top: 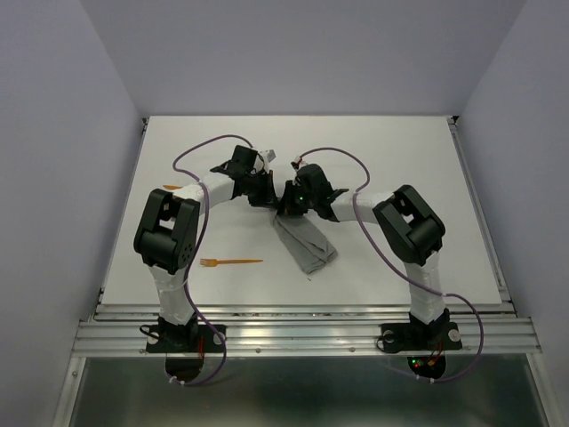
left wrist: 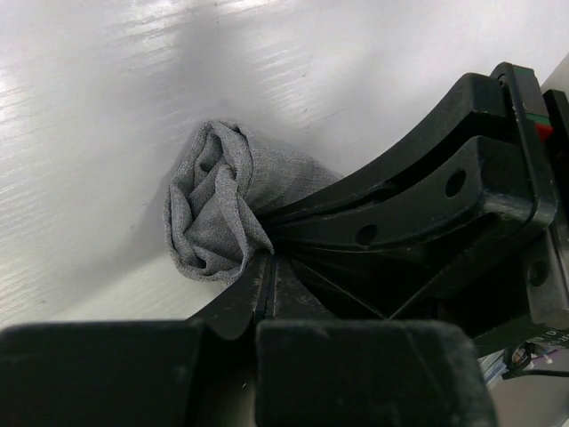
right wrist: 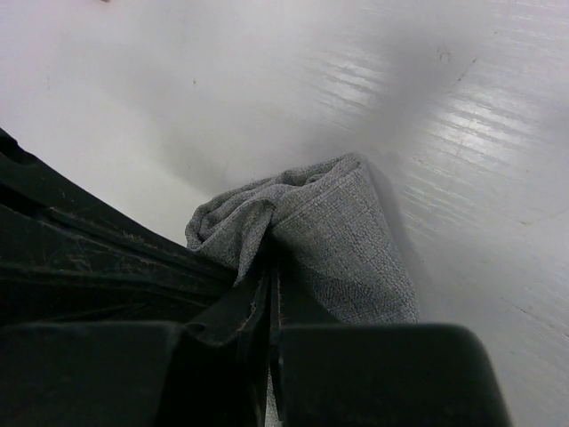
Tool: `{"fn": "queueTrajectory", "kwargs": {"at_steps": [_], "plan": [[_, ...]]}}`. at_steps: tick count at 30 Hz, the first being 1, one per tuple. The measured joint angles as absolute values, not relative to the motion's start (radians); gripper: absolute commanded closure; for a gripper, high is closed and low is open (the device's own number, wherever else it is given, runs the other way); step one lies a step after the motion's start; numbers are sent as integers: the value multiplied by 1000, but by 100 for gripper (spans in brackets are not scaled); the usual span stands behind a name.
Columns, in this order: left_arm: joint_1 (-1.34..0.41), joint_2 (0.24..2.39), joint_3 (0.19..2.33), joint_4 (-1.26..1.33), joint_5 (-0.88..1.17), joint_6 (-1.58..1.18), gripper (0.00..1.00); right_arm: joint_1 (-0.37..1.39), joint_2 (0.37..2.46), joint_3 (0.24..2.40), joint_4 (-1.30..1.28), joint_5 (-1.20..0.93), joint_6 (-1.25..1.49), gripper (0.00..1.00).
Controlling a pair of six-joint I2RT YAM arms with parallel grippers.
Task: Fold the napkin into a case and place the utensils inside
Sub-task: Grasp the top corner of the smaller rectangle folded napkin from the folded napkin.
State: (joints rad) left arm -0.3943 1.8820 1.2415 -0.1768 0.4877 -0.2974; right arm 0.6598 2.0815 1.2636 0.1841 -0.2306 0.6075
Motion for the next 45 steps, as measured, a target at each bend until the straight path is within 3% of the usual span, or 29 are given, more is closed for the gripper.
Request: {"fn": "queueTrajectory", "kwargs": {"at_steps": [17, 31, 45], "plan": [[-371, 1882, 1212, -156, 527, -296, 100, 669, 2027, 1176, 235, -199, 685, 93], [-358, 1882, 1210, -153, 628, -275, 100, 659, 1945, 950, 491, -215, 846, 93], [-349, 1882, 1199, -143, 686, -253, 100, 655, 1914, 933, 533, -191, 870, 93]]}}
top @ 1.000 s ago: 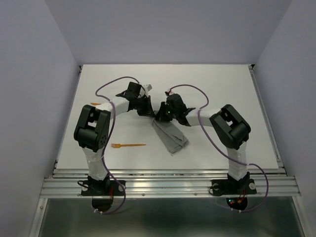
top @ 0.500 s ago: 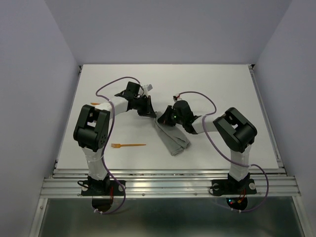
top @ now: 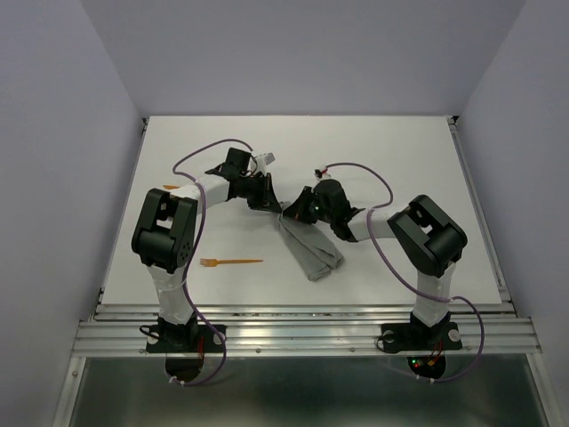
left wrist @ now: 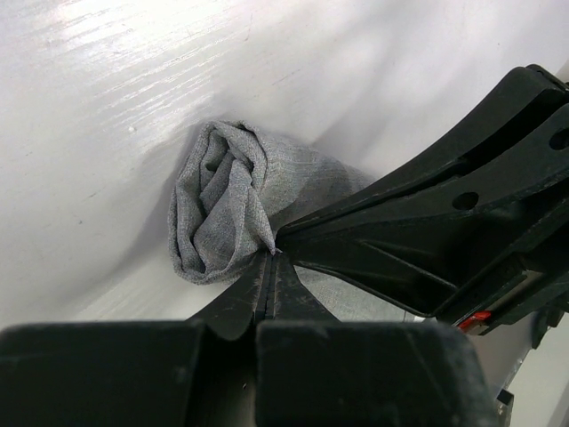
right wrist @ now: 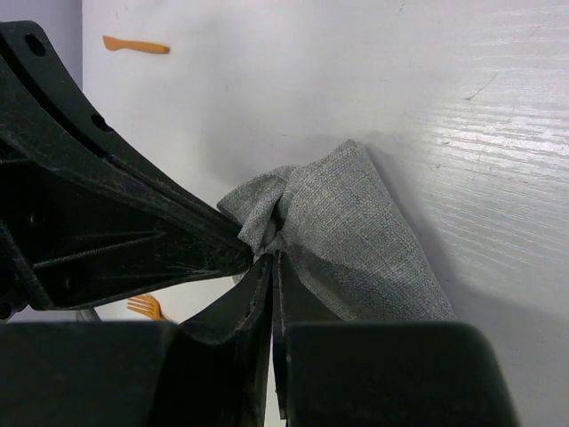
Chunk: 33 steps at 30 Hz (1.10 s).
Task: Fold the napkin into a case and place the utensils inside
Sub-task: Grasp the top corner of the smaller rectangle folded napkin from the folded napkin.
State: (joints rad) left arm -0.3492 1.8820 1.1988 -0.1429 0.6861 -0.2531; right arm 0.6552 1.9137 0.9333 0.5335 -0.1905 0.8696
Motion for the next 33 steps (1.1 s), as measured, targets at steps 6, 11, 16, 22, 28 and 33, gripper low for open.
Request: {"fn": "queueTrajectory", "kwargs": {"at_steps": [6, 11, 16, 22, 28, 33], "plan": [[-349, 1882, 1197, -138, 697, -252, 100, 655, 1905, 926, 536, -171, 872, 92], [-349, 1882, 1197, -138, 702, -252, 100, 655, 1898, 919, 540, -177, 873, 92], [-349, 1882, 1197, -137, 706, -252, 100, 655, 1901, 920, 546, -192, 876, 92], [-348, 1882, 1197, -138, 707, -251, 100, 654, 1938, 930, 564, -216, 889, 92], [-347, 1882, 1195, -136, 709, -251, 100, 654, 1983, 952, 593, -241, 910, 92], [-345, 1882, 1185, -128, 708, -252, 100, 654, 2019, 977, 606, -247, 928, 92]]}}
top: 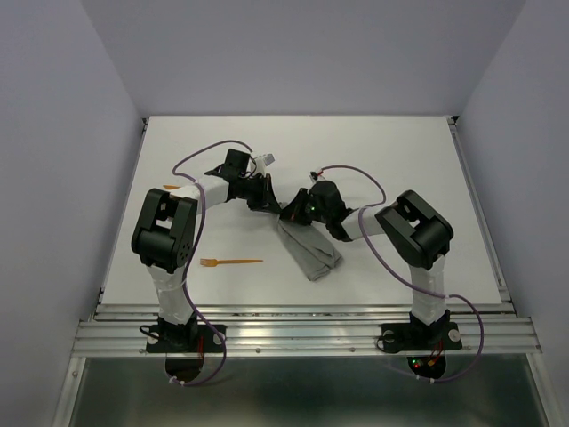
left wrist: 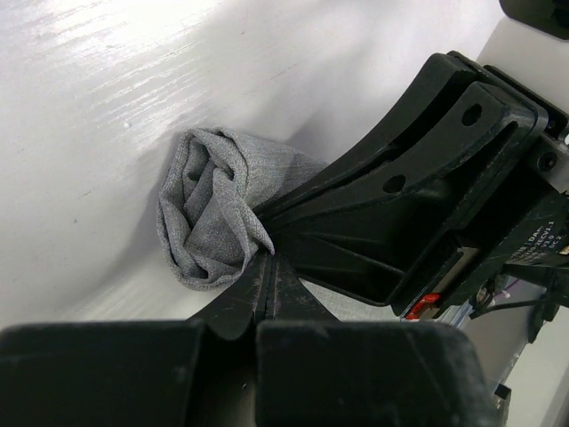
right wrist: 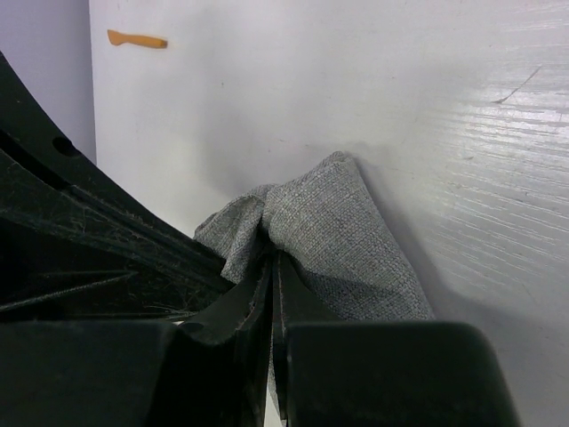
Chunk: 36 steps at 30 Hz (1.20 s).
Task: Fold the napkin into a case and place the utensils inside
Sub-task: Grasp the top corner of the smaller rectangle folded napkin from the folded napkin.
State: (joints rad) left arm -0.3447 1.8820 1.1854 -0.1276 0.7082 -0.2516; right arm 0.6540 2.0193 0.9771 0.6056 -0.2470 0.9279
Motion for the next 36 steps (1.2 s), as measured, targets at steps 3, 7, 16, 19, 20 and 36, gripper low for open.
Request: {"fn": "queueTrajectory", "kwargs": {"at_steps": [3, 7, 16, 19, 20, 36], "plan": [[-345, 1882, 1184, -124, 708, -252, 100, 654, 2020, 978, 607, -247, 938, 92], [-345, 1882, 1183, -121, 708, -252, 100, 654, 2020, 978, 606, -241, 939, 92], [-345, 1882, 1182, -119, 715, -252, 100, 643, 1969, 947, 606, -215, 935, 92], [-345, 1882, 1182, -119, 715, -252, 100, 643, 1971, 952, 606, -220, 935, 92], [-345, 1882, 1182, -119, 715, -252, 100, 643, 1972, 955, 606, -221, 935, 92], [-342, 1882, 1182, -116, 701, -253, 100, 643, 2078, 1052, 599, -270, 946, 92]]}}
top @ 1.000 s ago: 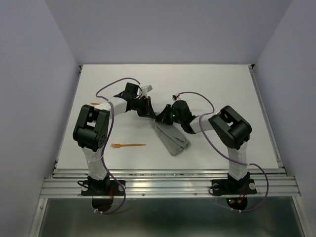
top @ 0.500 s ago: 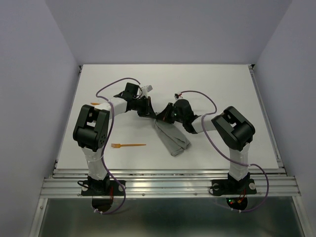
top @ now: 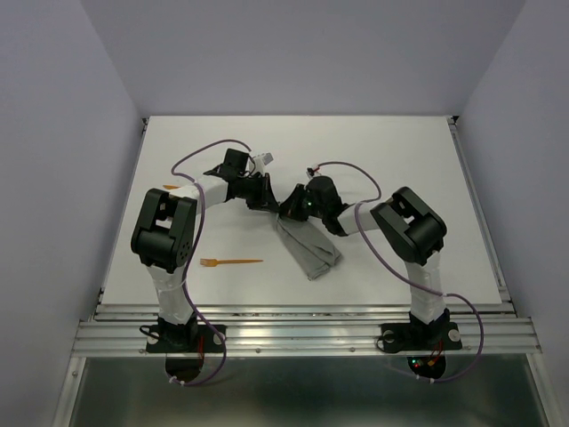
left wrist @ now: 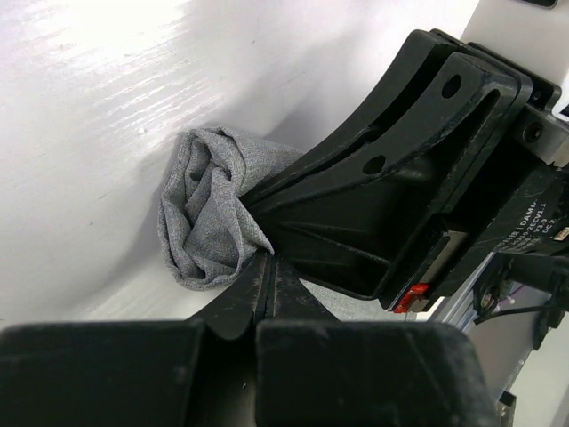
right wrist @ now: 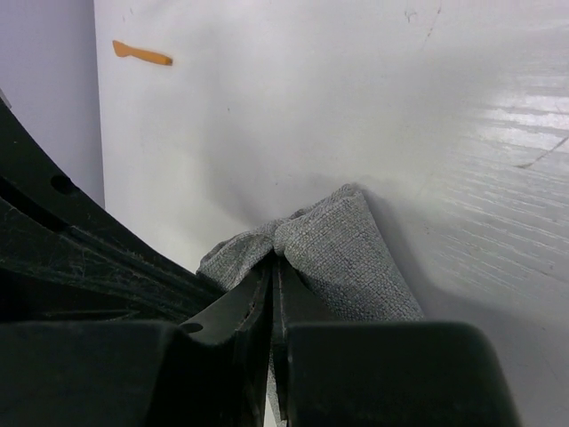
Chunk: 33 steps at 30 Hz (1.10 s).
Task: Fold the napkin into a case and place the utensils inside
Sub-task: Grasp the top corner of the smaller rectangle folded napkin from the folded napkin.
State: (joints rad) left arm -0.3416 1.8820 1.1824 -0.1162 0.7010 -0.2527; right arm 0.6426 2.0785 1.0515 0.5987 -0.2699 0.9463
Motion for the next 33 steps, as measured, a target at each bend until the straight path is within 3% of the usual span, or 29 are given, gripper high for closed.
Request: {"fn": "queueTrajectory", "kwargs": {"at_steps": [8, 13, 26, 33], "plan": [[-336, 1882, 1182, -100, 690, -284, 100, 643, 2068, 1090, 506, -249, 908, 84], [-338, 1882, 1182, -83, 706, -301, 100, 643, 1980, 1074, 400, -196, 839, 73], [-341, 1882, 1182, -61, 707, -324, 100, 644, 1795, 1061, 191, -74, 672, 60], [-341, 1882, 1182, -57, 703, -335, 100, 695, 1612, 1002, -39, 57, 438, 43]]}}
